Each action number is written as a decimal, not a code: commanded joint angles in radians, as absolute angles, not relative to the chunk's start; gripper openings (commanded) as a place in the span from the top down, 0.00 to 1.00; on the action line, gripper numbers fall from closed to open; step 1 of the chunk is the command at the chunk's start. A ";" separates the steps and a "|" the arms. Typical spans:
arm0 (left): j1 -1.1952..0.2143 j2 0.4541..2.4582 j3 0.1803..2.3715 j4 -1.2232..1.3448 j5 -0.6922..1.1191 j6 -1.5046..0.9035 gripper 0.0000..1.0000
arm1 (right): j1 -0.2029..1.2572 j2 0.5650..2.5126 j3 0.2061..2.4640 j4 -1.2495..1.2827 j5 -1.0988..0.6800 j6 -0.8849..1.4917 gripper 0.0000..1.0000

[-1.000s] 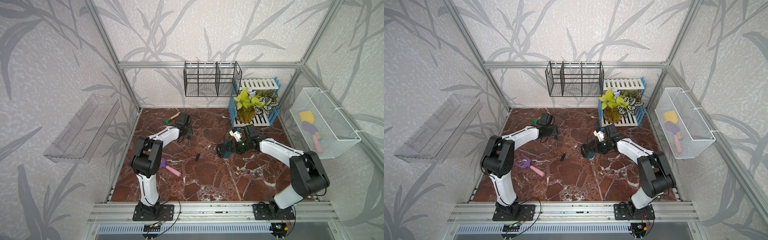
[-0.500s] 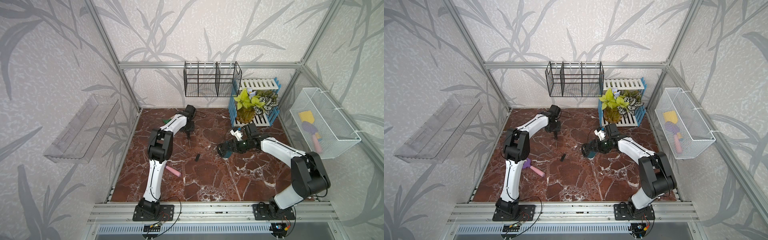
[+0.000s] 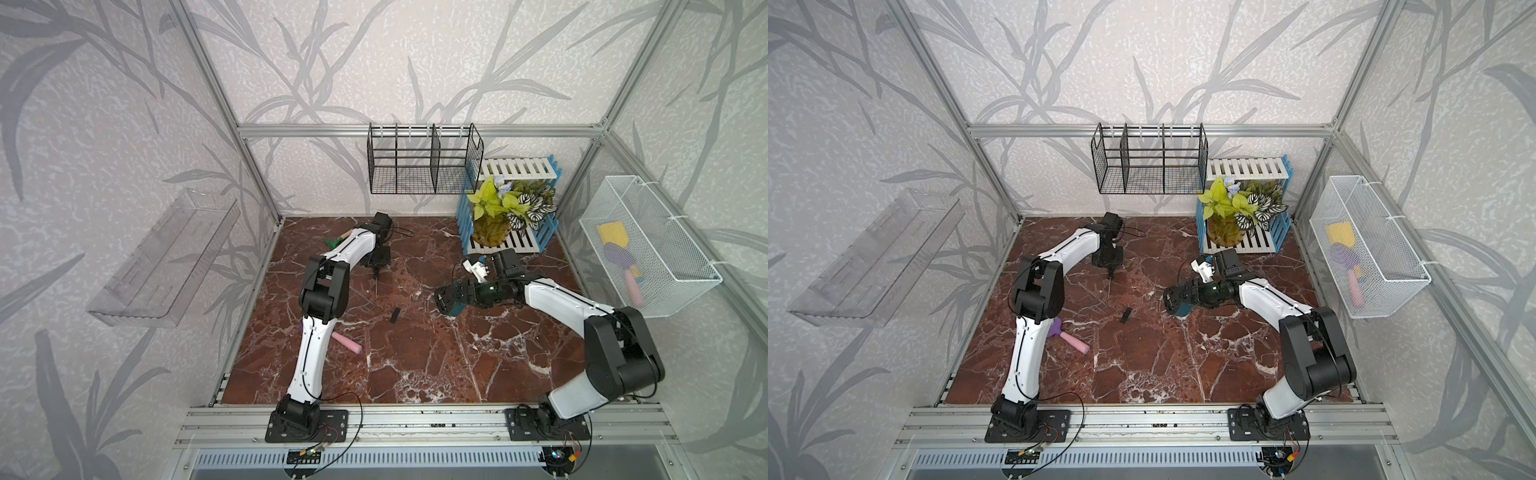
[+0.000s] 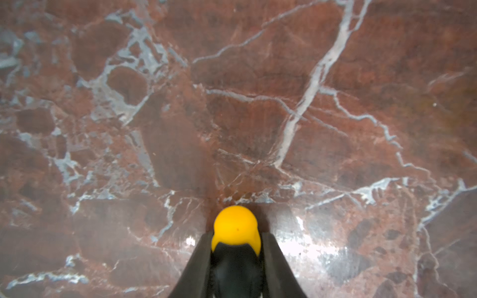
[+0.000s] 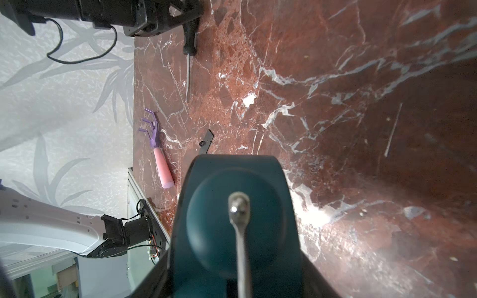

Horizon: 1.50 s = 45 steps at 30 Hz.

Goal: Remove the battery from the alarm
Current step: Place the alarm at the center of the board.

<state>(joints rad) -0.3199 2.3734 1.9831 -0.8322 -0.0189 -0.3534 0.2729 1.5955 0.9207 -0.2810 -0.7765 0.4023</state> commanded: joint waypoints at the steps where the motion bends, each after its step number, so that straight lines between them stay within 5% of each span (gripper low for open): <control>1: -0.324 2.286 1.912 -0.827 0.078 -0.371 0.88 | 0.268 1.651 0.899 -0.188 -0.898 0.431 0.60; 10: -0.325 1.852 1.414 -0.322 0.404 -0.493 0.90 | 0.270 1.764 0.817 0.051 -0.856 0.711 0.52; 13: -0.329 1.708 1.196 -0.017 0.517 -0.586 0.90 | 0.277 1.774 0.780 0.083 -0.807 0.788 0.41; 19: -0.377 1.509 0.914 0.395 0.539 -0.682 0.91 | 0.269 1.623 0.770 -0.177 -0.627 0.662 0.12; 26: -0.453 1.409 0.876 0.553 0.525 -0.732 0.91 | 0.207 1.315 0.826 -0.452 -0.390 0.485 0.05; 31: -0.533 1.434 0.927 0.579 0.464 -0.755 0.91 | 0.269 1.118 0.706 0.101 -0.665 0.500 0.06; 34: -0.567 1.464 0.970 0.592 0.446 -0.779 0.90 | 0.411 1.125 0.679 0.294 -0.629 0.468 0.04; 41: -0.586 1.466 0.992 0.604 0.436 -0.801 0.90 | 0.490 1.234 0.831 0.060 -0.566 0.377 0.25; 45: -0.590 1.458 0.985 0.603 0.436 -0.803 0.90 | 0.526 1.253 0.847 0.095 -0.535 0.372 0.60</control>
<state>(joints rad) -0.5846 1.4746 0.9607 0.5613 0.4438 -0.7906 0.5014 1.2461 0.8062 0.0837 -0.5648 0.4030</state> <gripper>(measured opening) 0.280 0.433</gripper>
